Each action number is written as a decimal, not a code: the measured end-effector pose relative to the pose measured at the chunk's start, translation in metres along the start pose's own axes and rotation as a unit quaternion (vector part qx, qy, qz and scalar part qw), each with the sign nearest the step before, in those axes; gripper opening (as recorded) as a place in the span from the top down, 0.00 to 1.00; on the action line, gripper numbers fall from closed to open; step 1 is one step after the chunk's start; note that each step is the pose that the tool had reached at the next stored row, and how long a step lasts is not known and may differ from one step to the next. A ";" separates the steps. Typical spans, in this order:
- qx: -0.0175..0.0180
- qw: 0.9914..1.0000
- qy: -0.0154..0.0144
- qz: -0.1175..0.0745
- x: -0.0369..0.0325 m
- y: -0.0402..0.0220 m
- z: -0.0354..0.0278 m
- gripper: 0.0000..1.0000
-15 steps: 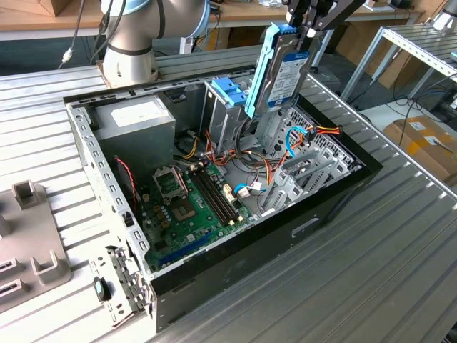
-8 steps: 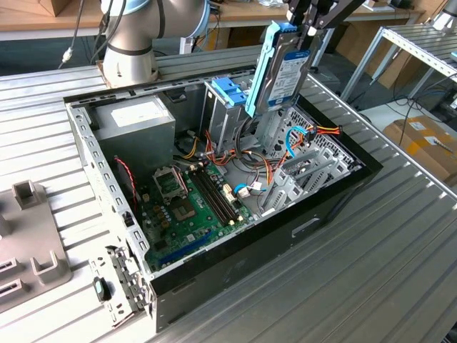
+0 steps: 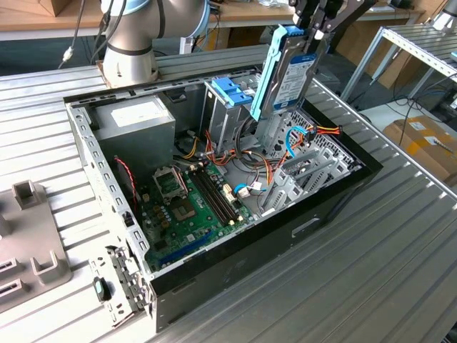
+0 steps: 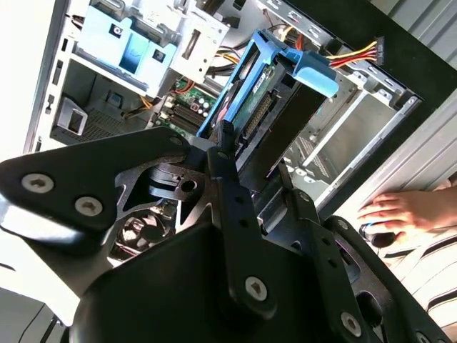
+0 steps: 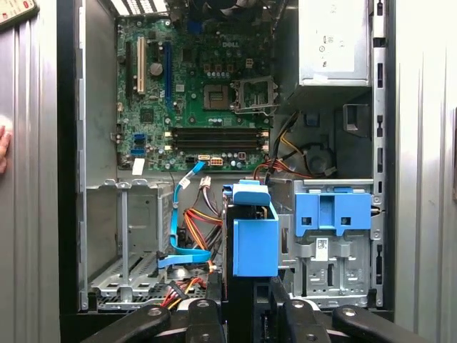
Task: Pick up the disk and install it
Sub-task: 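Pick up the disk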
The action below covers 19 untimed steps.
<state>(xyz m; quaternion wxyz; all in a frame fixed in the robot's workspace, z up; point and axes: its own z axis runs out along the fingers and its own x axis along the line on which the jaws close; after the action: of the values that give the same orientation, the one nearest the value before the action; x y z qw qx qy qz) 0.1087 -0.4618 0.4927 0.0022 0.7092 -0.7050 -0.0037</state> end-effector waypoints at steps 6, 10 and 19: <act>0.000 1.000 0.000 0.000 0.0157 -0.0018 -0.0001 0.65; 0.000 1.000 0.000 0.001 0.0215 -0.0020 -0.0001 0.65; 0.000 1.000 0.000 0.001 0.0320 -0.0028 -0.0001 0.65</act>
<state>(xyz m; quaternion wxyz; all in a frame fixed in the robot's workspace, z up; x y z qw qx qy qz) 0.1117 -0.4937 0.4928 0.0023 0.7085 -0.7057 -0.0036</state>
